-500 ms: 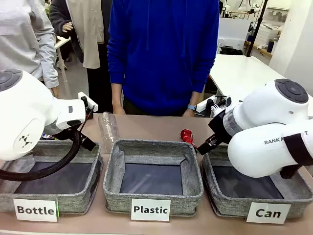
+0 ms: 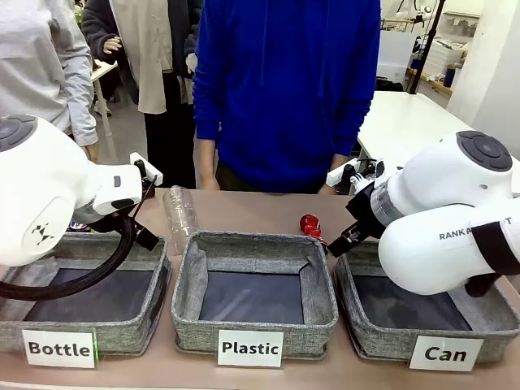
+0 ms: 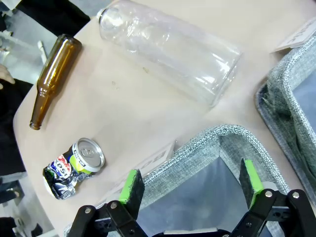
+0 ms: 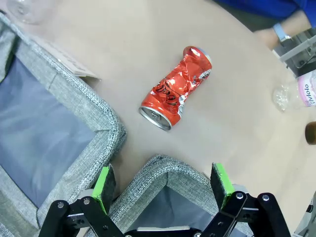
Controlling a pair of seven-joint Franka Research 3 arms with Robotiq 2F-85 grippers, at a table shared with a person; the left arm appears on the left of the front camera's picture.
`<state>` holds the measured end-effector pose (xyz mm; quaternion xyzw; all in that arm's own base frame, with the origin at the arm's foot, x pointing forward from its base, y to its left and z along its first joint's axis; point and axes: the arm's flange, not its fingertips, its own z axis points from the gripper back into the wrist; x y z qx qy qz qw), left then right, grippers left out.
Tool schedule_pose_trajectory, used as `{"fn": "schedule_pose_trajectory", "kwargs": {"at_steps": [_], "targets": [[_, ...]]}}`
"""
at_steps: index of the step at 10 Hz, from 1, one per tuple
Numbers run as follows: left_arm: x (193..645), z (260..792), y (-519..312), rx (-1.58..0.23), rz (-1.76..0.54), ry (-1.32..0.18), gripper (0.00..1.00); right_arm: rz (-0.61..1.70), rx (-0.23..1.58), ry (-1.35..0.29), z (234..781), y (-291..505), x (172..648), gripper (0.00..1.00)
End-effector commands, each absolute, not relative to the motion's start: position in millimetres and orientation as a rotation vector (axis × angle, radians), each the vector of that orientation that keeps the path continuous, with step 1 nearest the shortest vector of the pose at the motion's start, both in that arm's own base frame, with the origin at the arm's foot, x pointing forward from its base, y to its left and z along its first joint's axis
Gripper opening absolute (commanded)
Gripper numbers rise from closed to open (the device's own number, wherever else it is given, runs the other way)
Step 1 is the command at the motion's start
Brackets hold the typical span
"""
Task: Sort the can waste into the basket.
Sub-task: Pick up the can waste from the table and place it in the right Fabric basket.
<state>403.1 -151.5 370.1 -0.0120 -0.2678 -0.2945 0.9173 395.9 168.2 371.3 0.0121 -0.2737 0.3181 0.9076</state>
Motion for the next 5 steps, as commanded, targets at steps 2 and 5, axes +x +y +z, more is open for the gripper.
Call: {"fn": "schedule_pose_trajectory", "kwargs": {"at_steps": [2, 5], "targets": [[403.0, 370.2, -151.5, -0.025, -0.606, -0.551, 1.0, 0.656, 0.026, -0.565, 371.4, 168.2, 395.9, 1.0], [403.0, 370.2, -151.5, -0.025, -0.606, -0.551, 1.0, 0.656, 0.026, -0.565, 371.4, 168.2, 395.9, 1.0]]}}
